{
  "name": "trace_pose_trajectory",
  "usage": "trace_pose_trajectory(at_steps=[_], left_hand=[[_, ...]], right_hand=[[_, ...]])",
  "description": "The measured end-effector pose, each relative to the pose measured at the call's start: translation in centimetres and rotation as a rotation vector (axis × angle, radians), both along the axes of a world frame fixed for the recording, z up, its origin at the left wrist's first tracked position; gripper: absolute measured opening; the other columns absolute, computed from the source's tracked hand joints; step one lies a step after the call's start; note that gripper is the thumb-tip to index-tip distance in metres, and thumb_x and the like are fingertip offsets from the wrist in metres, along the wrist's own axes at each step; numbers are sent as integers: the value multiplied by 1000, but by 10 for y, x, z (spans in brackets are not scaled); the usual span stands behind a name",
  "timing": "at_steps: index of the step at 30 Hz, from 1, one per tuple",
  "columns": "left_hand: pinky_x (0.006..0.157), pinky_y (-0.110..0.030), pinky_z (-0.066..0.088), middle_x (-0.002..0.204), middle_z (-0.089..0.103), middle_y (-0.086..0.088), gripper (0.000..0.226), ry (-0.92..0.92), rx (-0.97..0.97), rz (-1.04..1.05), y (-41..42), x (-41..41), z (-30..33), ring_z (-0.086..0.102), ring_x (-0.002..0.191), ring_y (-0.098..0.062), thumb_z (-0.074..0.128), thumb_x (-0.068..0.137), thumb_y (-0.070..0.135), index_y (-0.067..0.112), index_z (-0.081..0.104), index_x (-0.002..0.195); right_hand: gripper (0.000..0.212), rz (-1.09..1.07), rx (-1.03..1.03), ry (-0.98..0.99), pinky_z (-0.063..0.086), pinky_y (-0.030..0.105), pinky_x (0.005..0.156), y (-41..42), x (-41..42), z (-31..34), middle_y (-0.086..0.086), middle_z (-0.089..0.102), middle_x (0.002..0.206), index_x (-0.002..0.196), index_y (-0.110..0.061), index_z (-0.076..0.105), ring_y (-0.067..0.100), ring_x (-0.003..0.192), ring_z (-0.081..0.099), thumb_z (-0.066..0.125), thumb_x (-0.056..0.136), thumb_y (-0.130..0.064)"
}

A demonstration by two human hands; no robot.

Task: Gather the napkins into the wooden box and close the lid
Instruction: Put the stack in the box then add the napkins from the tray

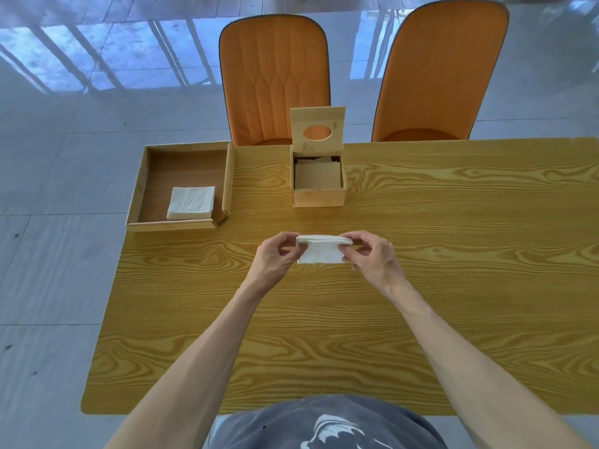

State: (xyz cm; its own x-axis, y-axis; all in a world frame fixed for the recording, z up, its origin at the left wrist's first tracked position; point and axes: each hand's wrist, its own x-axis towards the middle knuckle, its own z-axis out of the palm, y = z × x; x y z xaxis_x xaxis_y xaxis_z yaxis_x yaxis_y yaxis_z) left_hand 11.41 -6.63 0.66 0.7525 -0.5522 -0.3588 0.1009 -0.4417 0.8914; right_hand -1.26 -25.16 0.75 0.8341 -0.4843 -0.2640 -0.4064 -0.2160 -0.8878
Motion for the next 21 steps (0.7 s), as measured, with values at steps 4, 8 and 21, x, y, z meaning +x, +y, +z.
trace_pose_trajectory(at_steps=[4,8,21], left_hand=[[71,-25,56,99,69,2,24,-71,-57,-20,-26,41,23,66,88,-13,63,95,25,14,64,116],[72,-26,59,97,67,3,30,-96,-104,-9,-51,79,47,66,85,-12,61,96,25,8,61,121],[75,-34,61,113,70,-8,37,-10,3,93,-85,120,31,70,93,-16,59,97,32,8,61,125]], right_hand=[[23,0,-81,-58,61,27,61,-24,41,22,1,74,100,114,-13,68,13,75,74,71,91,-18],[25,-11,-128,-109,62,30,60,-44,84,43,2,73,103,116,-10,66,12,75,74,69,93,-20],[28,-82,-139,-18,62,43,61,-69,137,28,2,74,97,116,-10,67,12,72,73,68,94,-26]])
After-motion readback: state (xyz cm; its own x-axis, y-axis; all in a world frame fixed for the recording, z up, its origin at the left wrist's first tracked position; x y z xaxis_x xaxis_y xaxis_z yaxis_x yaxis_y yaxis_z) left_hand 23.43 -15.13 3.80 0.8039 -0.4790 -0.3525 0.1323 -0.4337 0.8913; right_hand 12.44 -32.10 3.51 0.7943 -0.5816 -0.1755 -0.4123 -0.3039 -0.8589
